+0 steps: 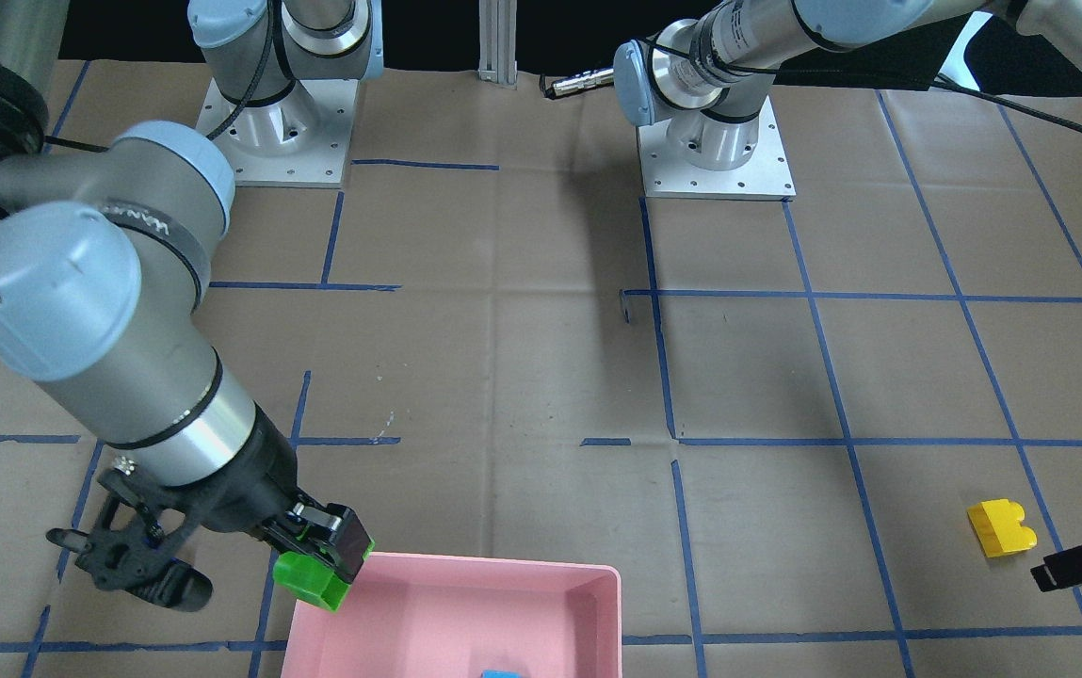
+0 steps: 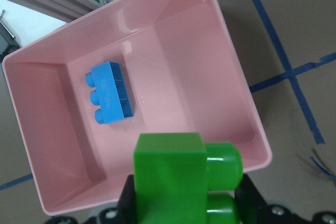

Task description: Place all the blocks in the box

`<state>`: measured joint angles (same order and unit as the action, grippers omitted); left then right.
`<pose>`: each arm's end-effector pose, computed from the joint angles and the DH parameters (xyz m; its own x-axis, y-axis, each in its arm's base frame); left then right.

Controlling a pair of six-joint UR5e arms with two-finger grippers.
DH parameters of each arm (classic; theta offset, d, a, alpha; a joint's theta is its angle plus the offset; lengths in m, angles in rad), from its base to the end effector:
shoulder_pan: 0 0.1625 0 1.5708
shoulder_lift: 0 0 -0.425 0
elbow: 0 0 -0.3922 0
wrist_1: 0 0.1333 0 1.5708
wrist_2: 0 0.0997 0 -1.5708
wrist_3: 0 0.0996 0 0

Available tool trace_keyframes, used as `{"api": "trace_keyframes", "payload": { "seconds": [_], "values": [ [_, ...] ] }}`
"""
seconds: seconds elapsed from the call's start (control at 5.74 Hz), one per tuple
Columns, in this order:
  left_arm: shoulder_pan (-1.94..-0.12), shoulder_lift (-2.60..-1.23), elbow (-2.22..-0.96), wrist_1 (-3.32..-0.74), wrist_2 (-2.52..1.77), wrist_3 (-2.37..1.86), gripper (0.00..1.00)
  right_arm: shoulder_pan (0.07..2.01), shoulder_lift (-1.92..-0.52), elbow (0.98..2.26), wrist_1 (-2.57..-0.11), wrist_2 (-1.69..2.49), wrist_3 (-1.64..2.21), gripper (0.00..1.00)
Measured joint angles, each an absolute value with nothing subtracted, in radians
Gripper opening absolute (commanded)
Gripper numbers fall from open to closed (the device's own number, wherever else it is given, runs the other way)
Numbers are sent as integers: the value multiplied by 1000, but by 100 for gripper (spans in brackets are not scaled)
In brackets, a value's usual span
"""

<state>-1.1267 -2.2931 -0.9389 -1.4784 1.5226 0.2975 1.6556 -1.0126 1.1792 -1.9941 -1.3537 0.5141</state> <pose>0.2068 -0.7560 0.3467 -0.9883 -0.1455 0.0455 -0.1464 0.9891 -0.0160 0.2163 -0.7173 0.3892 -0.8835 0.3545 -0.3063 0.4049 0.9066 -0.1186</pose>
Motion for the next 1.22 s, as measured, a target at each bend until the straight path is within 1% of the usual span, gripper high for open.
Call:
{"api": "trace_keyframes", "payload": {
  "seconds": [0.35, 0.52, 0.7, 0.87, 1.05, 1.22],
  "values": [
    [-1040, -2374, -957, -1469, 1523, 364, 97, 1704, -875, 1136, -2034, -1352, 552, 49],
    [-1024, -2371, -1009, -1461, 1524, 376, 96, 1712, -818, 1120, -2064, -1334, 556, 50],
    [-1018, -2347, -1093, -1416, 1525, 385, 97, 1715, -774, 1084, -2081, -1309, 558, 59],
    [-1010, -2324, -1191, -1312, 1526, 397, 98, 1717, -749, 1050, -2084, -1299, 558, 99],
    [-1001, -2313, -1276, -1190, 1527, 407, 98, 1721, -738, 1035, -2085, -1298, 554, 100],
    [-995, -2309, -1328, -1115, 1534, 413, 98, 1724, -737, 1028, -2083, -1300, 548, 100]
  ]
}}
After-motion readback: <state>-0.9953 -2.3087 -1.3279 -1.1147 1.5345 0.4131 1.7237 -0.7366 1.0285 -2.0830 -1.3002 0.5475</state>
